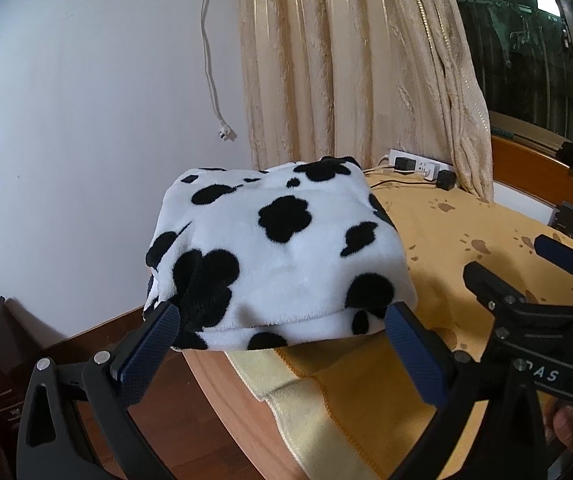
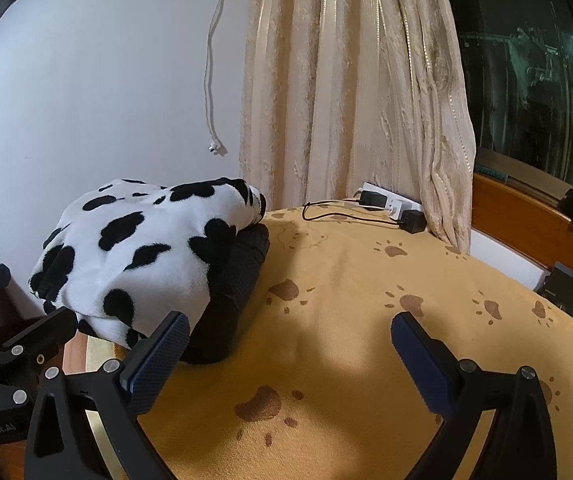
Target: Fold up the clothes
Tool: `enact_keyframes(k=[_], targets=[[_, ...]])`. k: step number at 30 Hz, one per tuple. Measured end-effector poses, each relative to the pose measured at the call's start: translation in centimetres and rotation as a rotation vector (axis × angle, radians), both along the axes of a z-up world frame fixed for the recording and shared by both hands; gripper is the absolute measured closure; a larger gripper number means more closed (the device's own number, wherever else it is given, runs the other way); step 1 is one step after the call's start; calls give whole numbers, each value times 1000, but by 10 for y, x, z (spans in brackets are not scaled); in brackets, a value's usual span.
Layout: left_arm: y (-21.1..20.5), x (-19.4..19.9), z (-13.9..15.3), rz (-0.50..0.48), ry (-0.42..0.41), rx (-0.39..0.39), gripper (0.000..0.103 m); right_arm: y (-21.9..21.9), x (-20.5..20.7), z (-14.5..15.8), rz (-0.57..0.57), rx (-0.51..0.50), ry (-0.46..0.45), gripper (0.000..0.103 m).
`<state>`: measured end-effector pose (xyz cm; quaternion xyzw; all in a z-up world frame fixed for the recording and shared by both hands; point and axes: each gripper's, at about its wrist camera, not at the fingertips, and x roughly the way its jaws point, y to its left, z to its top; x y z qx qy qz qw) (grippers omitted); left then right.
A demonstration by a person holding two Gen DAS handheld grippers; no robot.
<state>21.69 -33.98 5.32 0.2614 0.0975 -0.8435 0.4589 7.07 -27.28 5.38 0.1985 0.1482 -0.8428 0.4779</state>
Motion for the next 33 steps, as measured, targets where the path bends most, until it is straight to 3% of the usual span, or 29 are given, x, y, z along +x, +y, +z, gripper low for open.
enact_keyframes(k=[17, 23, 33], targets=[[-8, -2, -11, 11, -17, 42, 0, -2, 1, -5, 7, 24, 3, 1], [-18, -1, -16, -6, 9, 126, 0, -3, 0, -6, 5, 30, 0, 1], [-18, 4, -16, 23, 20, 88, 0, -3, 1, -7, 7, 34, 5, 1]])
